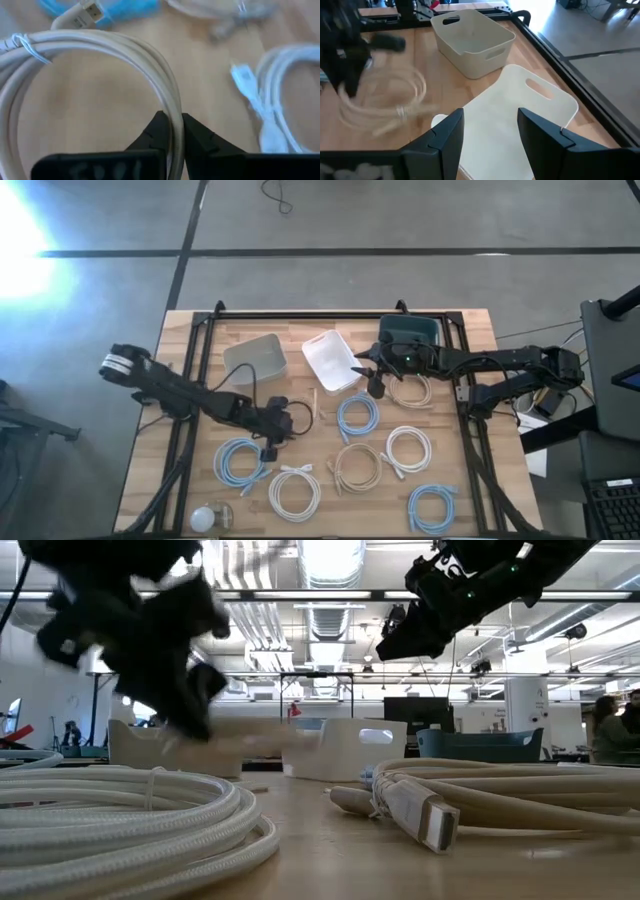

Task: Sort HDMI cables
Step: Put the middle light brown hdmi cable into the gray bin

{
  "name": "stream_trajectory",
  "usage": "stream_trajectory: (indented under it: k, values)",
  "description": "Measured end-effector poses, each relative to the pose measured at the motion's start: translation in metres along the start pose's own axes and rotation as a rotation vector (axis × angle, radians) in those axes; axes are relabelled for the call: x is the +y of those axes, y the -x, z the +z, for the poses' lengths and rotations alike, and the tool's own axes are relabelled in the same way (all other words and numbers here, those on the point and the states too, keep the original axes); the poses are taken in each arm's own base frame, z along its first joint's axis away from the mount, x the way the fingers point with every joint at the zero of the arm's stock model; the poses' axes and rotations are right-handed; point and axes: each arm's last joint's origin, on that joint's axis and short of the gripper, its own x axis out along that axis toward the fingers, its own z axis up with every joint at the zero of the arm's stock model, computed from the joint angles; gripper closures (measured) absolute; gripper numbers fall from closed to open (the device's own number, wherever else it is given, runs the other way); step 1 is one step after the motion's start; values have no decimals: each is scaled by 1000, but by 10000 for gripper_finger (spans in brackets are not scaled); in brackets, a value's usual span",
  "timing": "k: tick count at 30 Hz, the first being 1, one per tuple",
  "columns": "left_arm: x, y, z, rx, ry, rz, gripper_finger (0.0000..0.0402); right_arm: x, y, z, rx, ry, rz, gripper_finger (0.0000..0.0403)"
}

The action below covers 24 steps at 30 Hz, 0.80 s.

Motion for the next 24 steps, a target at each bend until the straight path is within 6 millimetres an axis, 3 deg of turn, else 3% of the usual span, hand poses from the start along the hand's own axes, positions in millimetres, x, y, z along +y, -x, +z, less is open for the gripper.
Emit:
stream_trajectory:
  k: [7, 10, 13, 17, 24]
  values:
    - [8, 62, 33, -3, -18, 458, 373, 0, 4, 3, -16, 22, 0, 220]
    - [20, 84, 33, 64, 41, 632, 372, 0, 4, 3, -20, 6, 0, 220]
    - [33, 98, 30, 133, 74, 700, 371, 0, 4, 3, -18, -6, 0, 220]
    - [55, 99, 19, 187, 182, 774, 371, 0, 4, 3, -18, -5, 0, 220]
    - [90, 77, -8, 323, 302, 869, 370, 0, 4, 3, -18, -26, 0, 220]
